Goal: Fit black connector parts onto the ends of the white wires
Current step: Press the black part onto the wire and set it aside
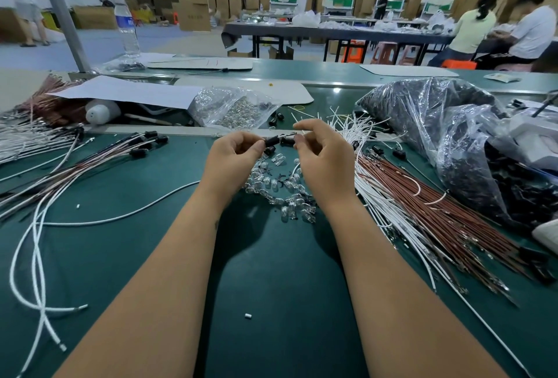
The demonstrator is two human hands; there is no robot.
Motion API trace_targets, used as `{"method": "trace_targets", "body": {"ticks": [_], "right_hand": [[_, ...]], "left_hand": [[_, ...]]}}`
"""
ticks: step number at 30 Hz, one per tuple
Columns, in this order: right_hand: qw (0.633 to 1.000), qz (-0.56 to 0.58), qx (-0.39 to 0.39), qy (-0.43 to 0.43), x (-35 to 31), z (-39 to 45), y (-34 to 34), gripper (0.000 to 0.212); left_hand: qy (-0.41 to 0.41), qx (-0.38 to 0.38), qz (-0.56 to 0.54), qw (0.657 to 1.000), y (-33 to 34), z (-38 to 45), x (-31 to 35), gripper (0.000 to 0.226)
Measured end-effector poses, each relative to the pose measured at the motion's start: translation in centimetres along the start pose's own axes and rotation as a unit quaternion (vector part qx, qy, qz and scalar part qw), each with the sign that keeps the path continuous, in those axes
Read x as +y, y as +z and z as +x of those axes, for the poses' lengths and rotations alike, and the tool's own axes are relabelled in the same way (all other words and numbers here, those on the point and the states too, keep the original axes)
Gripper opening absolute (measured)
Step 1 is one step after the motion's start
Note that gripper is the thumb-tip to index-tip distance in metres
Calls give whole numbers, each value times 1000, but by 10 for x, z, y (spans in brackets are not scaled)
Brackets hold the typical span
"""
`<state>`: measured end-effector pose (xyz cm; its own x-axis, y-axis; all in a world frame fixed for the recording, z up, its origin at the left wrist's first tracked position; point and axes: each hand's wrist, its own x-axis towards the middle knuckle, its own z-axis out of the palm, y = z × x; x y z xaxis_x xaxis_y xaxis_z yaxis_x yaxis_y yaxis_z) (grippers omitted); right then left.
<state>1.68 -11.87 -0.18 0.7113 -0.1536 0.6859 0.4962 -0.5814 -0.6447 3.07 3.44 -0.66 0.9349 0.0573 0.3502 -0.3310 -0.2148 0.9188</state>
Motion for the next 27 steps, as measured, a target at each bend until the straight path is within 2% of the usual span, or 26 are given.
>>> {"method": "trace_targets", "body": {"ticks": [10,15,18,22,27], "right_hand": [[997,-43,-20,-54,-3,-2,-4,14],[996,-50,-15,-77,-6,0,-7,8],[998,-33,-3,-48,-6,2,-6,7],[998,40,-6,37,-7,5,-5,8],[978,151,-40,138,-8,7,-5,16]], "left_hand": [[-26,-27,-18,999,-3,-2,2,9],[-6,-25,-13,1000,-4,-2,3,10],[26,-6,-22,999,-4,-1,5,11],[61,10,3,998,-3,0,4,17],[138,49,74,986,1,-1,2,6]]}}
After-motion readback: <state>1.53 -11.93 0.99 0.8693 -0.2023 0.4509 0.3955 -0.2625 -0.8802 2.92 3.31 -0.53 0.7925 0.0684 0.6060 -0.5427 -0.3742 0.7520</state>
